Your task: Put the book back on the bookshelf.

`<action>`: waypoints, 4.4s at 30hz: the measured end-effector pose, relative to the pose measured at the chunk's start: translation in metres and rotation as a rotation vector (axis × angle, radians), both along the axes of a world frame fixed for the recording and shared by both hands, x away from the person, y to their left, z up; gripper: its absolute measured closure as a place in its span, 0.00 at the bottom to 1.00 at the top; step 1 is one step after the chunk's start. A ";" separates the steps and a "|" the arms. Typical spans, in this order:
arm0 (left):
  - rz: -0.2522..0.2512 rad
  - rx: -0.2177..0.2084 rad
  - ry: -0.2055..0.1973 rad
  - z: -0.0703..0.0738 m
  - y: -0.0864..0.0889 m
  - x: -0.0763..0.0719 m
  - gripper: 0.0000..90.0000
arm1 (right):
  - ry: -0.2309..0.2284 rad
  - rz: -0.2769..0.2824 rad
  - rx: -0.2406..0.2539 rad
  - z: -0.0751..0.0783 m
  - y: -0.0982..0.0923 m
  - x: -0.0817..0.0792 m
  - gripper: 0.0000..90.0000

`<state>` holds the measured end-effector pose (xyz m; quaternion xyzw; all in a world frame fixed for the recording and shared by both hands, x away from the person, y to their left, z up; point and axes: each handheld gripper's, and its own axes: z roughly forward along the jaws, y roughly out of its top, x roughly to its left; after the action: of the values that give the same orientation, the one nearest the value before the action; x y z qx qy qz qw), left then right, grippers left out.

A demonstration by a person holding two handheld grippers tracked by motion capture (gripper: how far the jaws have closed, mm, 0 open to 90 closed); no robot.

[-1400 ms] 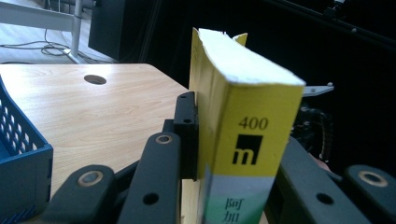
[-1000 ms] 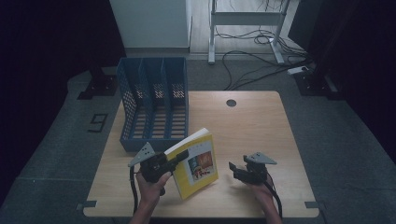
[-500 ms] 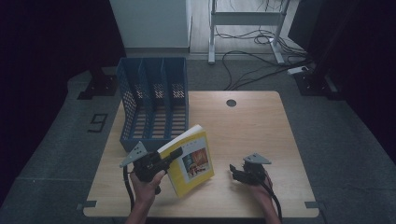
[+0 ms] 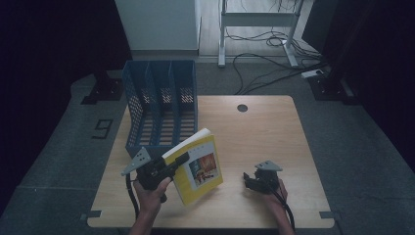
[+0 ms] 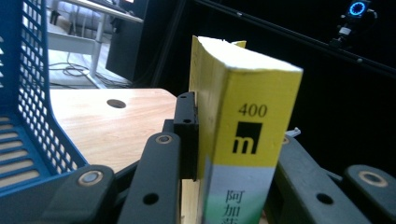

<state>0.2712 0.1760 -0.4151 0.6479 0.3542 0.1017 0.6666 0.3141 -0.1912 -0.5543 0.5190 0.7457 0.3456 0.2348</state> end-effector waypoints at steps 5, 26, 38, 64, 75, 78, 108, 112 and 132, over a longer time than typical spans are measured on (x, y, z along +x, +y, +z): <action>0.023 0.004 -0.012 0.014 0.002 0.002 0.84 | 0.007 -0.003 0.005 0.000 -0.002 0.000 0.29; 0.076 -0.043 -0.041 0.044 0.022 0.005 0.83 | 0.009 -0.007 0.001 0.000 -0.002 0.000 0.28; 0.108 -0.060 -0.058 0.057 0.029 0.010 0.84 | 0.009 -0.012 0.002 0.000 -0.002 0.000 0.27; 0.225 -0.069 -0.054 0.070 0.051 0.025 0.84 | 0.009 -0.021 0.002 0.000 -0.003 0.000 0.27; 0.253 -0.054 -0.047 0.071 0.053 0.034 0.83 | 0.009 -0.022 0.002 0.000 -0.003 0.000 0.27; 0.253 -0.052 -0.047 0.072 0.052 0.036 0.83 | 0.009 -0.022 0.002 0.000 -0.003 0.000 0.27; 0.295 -0.005 -0.073 0.097 0.049 0.058 0.84 | 0.008 -0.023 0.001 0.000 -0.003 0.000 0.27; 0.301 -0.009 -0.068 0.097 0.048 0.061 0.84 | 0.008 -0.023 0.001 0.000 -0.003 0.000 0.27; 0.370 -0.005 -0.058 0.098 0.047 0.085 0.83 | 0.008 -0.027 0.002 0.000 -0.003 0.001 0.27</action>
<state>0.3562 0.2228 -0.3166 0.5670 0.4481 0.2405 0.6480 0.3153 -0.1938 -0.5547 0.5307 0.7392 0.3412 0.2357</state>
